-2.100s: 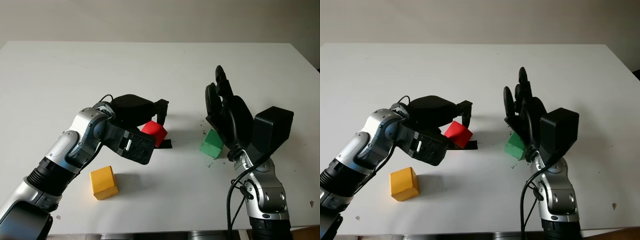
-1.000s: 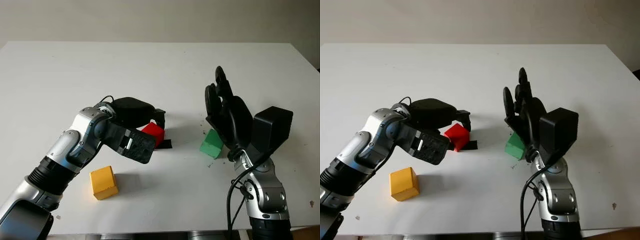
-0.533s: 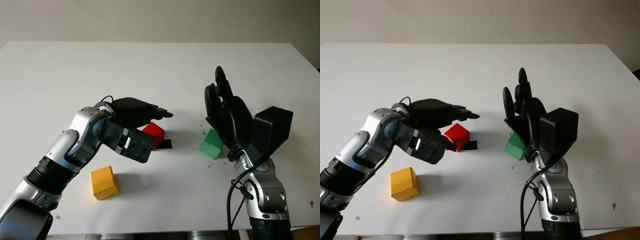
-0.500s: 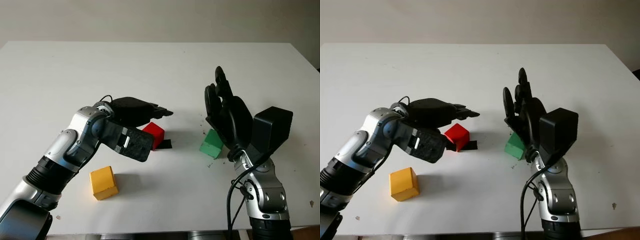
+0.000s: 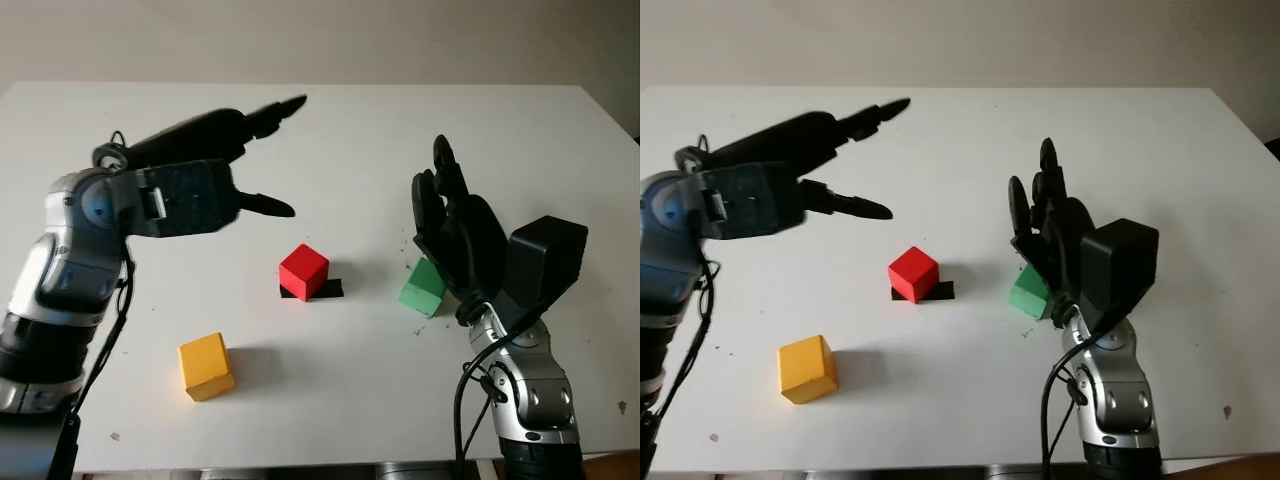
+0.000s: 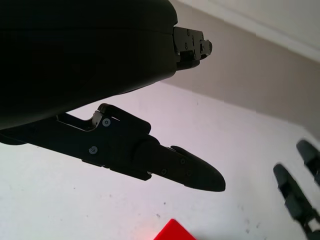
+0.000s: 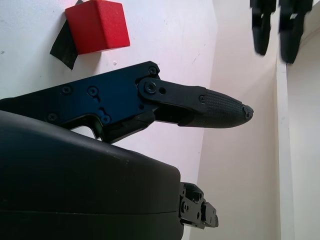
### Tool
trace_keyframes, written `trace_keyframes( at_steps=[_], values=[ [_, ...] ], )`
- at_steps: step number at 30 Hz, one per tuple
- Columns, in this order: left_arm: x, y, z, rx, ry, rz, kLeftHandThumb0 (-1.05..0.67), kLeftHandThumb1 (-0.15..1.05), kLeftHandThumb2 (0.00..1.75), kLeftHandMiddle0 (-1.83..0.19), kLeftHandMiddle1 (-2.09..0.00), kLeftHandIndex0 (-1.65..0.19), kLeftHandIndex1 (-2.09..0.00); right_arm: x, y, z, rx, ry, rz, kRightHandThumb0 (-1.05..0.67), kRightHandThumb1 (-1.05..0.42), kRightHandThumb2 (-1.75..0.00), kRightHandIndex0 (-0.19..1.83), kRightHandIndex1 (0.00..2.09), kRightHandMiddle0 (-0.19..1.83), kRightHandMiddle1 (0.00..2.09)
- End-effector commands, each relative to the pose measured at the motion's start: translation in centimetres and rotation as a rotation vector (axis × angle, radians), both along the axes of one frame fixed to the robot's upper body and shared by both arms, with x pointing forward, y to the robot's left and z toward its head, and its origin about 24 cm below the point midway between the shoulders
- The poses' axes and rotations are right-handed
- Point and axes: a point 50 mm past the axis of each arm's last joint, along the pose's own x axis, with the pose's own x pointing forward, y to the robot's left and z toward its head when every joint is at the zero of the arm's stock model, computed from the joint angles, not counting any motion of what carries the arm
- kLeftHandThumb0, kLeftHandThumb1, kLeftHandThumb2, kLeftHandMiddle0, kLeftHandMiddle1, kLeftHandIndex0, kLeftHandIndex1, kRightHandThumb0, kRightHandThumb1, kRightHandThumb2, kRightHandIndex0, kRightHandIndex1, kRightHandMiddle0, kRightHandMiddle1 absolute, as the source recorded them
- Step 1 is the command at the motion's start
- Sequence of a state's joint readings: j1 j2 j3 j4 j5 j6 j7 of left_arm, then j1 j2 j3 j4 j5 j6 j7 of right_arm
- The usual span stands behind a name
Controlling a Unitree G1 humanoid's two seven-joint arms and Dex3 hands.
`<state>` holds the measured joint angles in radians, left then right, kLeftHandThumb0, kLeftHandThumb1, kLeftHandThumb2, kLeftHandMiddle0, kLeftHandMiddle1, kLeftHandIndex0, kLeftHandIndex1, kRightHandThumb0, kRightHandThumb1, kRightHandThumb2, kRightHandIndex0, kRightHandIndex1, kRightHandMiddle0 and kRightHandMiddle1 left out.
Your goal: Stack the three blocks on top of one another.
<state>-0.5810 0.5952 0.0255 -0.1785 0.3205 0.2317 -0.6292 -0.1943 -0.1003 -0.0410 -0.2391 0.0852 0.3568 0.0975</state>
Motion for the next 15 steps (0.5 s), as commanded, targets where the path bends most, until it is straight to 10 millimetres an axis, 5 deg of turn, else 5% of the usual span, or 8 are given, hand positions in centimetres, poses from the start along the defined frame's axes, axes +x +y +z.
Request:
trace_keyframes(
  at_steps=[1, 9, 15],
  values=[
    [-0.6, 1.0, -0.4, -0.045, -0.009, 0.04, -0.65, 1.03, 0.06, 0.08, -0.05, 0.06, -0.06, -0.1, -0.1, 0.5, 0.0, -0.02, 0.006, -0.73, -1.05, -0.6, -0.19, 0.0, -0.19, 0.0],
    [-1.4, 2.3, -3.1, -0.282, -0.033, 0.17, -0.78, 1.05, 0.47, 0.09, -0.05, 0.07, -0.05, -0.1, -0.4, 0.6, -0.001, -0.019, 0.01, -0.73, -1.05, -0.59, -0.19, 0.0, -0.19, 0.0],
    [-1.8, 2.8, -4.4, -0.332, -0.044, 0.209, -0.77, 1.05, 0.55, 0.07, -0.06, 0.05, -0.06, -0.1, -0.5, 0.6, 0.008, -0.017, 0.008, -0.74, -1.05, -0.59, -0.19, 0.0, -0.19, 0.0]
  ],
)
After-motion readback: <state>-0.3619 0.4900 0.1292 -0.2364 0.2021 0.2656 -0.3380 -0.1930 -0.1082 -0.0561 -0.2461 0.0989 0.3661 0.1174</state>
